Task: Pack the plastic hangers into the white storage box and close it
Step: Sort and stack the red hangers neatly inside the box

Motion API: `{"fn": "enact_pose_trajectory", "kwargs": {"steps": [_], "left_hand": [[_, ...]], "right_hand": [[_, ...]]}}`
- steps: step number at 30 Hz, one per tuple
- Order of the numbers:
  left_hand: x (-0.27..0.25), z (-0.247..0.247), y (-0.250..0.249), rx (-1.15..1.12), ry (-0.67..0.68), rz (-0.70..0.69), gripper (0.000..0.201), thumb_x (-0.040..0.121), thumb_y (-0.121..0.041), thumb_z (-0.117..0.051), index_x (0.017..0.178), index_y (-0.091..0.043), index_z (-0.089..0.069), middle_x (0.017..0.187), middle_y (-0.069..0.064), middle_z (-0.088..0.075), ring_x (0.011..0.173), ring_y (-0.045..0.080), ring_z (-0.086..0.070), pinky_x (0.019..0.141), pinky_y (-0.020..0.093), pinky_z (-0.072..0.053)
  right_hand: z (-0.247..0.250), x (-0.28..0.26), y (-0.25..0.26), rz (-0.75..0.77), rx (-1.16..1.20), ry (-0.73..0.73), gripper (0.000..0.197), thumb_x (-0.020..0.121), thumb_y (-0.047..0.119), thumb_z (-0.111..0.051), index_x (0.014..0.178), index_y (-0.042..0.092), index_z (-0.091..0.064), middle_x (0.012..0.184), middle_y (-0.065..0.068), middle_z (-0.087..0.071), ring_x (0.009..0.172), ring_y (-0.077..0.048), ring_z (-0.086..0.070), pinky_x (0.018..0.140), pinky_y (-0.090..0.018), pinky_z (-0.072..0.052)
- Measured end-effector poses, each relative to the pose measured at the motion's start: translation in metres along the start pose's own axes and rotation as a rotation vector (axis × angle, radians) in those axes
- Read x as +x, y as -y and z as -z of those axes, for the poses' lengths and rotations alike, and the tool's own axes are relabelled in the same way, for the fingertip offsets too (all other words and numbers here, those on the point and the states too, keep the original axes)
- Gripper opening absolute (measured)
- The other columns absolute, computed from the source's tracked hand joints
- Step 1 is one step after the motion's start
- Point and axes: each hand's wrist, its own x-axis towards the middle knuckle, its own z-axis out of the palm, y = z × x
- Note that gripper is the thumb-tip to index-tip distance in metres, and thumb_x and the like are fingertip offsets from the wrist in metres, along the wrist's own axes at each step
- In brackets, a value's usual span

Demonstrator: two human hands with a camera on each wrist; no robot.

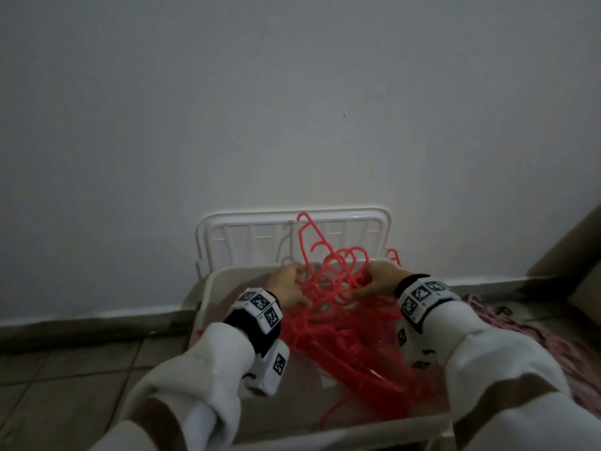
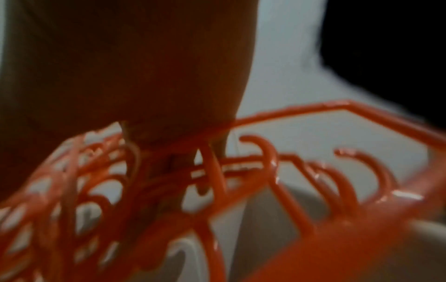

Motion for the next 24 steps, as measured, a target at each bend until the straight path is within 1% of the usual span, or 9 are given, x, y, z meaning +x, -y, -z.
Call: {"fn": "enact_pose_trajectory", "kwargs": {"steps": [2,4,7,10,14,17,20,22,24], "left_hand": [[0.01,-0.003,0.012,0.033,-0.041,0.068,0.046,0.071,0.002,-0.075,0.112,-0.006,-0.054,0.107,0.017,-0.061,0.099,0.03,-0.059,0.084,0.038,-0.053],[0.018,-0.006,0.021,0.066,-0.101,0.108,0.035,0.077,0.001,-0.068,0.11,-0.002,-0.058,0.108,0.019,-0.064,0.104,0.032,-0.06,0.088,0.036,-0.05],[0.027,-0.022,0.022,0.057,-0.14,0.073,0.023,0.08,0.002,-0.063,0.102,0.001,-0.064,0.102,0.019,-0.068,0.1,0.03,-0.062,0.086,0.031,-0.049],[0.037,-0.049,0.011,0.022,-0.117,-0.046,0.019,0.081,-0.001,-0.064,0.1,0.0,-0.065,0.097,0.019,-0.068,0.095,0.031,-0.064,0.079,0.026,-0.046],[0.051,-0.084,0.008,0.14,0.055,-0.127,0.038,0.076,-0.009,-0.072,0.113,-0.014,-0.062,0.11,-0.004,-0.06,0.104,0.014,-0.057,0.091,0.021,-0.042],[0.063,-0.1,0.018,0.24,0.138,-0.088,0.045,0.076,-0.016,-0.074,0.118,-0.019,-0.06,0.125,0.002,-0.058,0.112,0.023,-0.055,0.096,0.031,-0.043],[0.071,-0.103,0.027,0.309,0.182,-0.093,0.045,0.077,-0.013,-0.072,0.121,-0.014,-0.06,0.126,0.007,-0.057,0.117,0.023,-0.053,0.097,0.026,-0.039],[0.073,-0.101,0.032,0.315,0.178,-0.103,0.048,0.077,-0.01,-0.071,0.123,-0.012,-0.059,0.127,0.006,-0.058,0.118,0.021,-0.053,0.095,0.022,-0.036],[0.076,-0.1,0.034,0.305,0.169,-0.109,0.049,0.076,-0.008,-0.071,0.123,-0.013,-0.059,0.127,0.005,-0.058,0.118,0.02,-0.053,0.093,0.018,-0.035]], "right_hand": [[-0.023,0.008,-0.014,-0.038,0.015,0.124,0.031,0.08,0.043,-0.069,0.08,0.012,-0.063,0.079,-0.002,-0.06,0.071,-0.009,-0.049,0.065,-0.021,-0.038],[-0.037,0.017,-0.029,-0.102,-0.025,0.164,0.04,0.082,0.043,-0.066,0.102,0.009,-0.066,0.102,-0.007,-0.067,0.088,-0.014,-0.057,0.076,-0.021,-0.039],[-0.035,0.024,-0.05,-0.13,-0.026,0.003,0.033,0.083,0.031,-0.066,0.108,0.01,-0.067,0.11,-0.009,-0.066,0.102,-0.023,-0.06,0.088,-0.028,-0.046],[-0.022,0.027,-0.069,-0.165,0.006,-0.25,0.018,0.084,0.021,-0.062,0.099,0.014,-0.069,0.106,-0.009,-0.067,0.099,-0.026,-0.061,0.085,-0.033,-0.048],[0.0,0.04,-0.101,-0.308,0.118,-0.454,0.017,0.084,0.014,-0.058,0.098,0.015,-0.066,0.102,-0.009,-0.068,0.098,-0.028,-0.061,0.084,-0.033,-0.048],[0.006,0.061,-0.116,-0.448,0.17,-0.313,0.029,0.089,0.017,-0.056,0.116,0.008,-0.056,0.119,-0.017,-0.06,0.11,-0.031,-0.056,0.092,-0.035,-0.046],[0.007,0.081,-0.118,-0.518,0.192,-0.211,0.041,0.094,0.02,-0.048,0.13,0.001,-0.043,0.131,-0.022,-0.051,0.117,-0.035,-0.052,0.098,-0.04,-0.043],[0.008,0.09,-0.117,-0.502,0.145,-0.16,0.039,0.097,0.021,-0.044,0.128,-0.002,-0.046,0.129,-0.019,-0.051,0.118,-0.035,-0.051,0.099,-0.039,-0.042],[0.007,0.096,-0.119,-0.491,0.11,-0.137,0.03,0.096,0.023,-0.045,0.113,0.001,-0.056,0.117,-0.015,-0.056,0.114,-0.033,-0.054,0.094,-0.036,-0.042]]}}
